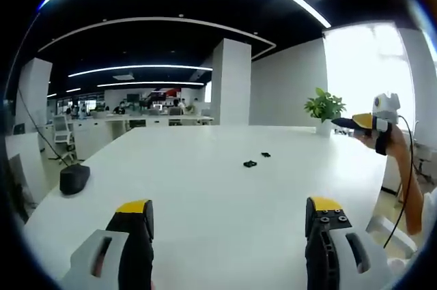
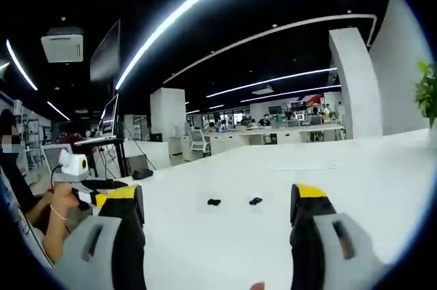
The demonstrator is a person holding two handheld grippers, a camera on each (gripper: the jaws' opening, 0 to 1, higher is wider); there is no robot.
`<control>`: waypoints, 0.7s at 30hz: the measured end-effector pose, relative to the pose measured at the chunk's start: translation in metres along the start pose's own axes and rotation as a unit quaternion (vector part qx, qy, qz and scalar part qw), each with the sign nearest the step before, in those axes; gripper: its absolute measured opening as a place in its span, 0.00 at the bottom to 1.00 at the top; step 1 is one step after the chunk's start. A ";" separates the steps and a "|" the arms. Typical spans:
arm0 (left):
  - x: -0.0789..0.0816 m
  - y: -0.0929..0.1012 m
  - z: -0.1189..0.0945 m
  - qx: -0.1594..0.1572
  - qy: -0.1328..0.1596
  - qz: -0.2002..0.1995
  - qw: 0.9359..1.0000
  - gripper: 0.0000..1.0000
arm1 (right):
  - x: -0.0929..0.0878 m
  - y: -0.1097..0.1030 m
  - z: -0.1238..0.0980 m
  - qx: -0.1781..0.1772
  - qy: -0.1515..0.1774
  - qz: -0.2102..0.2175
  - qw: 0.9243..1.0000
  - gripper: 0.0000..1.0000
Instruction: Snap the two parts of the plastic buckle together until the buckle closes and remains connected.
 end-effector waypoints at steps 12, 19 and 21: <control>0.002 -0.001 -0.001 0.000 0.000 0.002 1.000 0.94 | 0.002 -0.002 0.002 0.014 -0.035 -0.033 0.999 0.90; 0.001 -0.002 -0.001 -0.001 0.000 0.002 1.000 0.94 | 0.010 -0.001 0.002 0.014 -0.034 -0.052 0.998 0.91; 0.001 -0.003 -0.001 0.000 0.000 0.002 1.000 0.94 | 0.012 0.000 0.002 0.013 -0.034 -0.055 0.998 0.91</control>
Point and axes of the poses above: the point that each gripper's makers call its tool centre point, and the gripper's own axes: z roughly forward along the fingers, y roughly to its right, x roughly out of its top, the point moved 6 cm from there along -z, roughly backward along the fingers
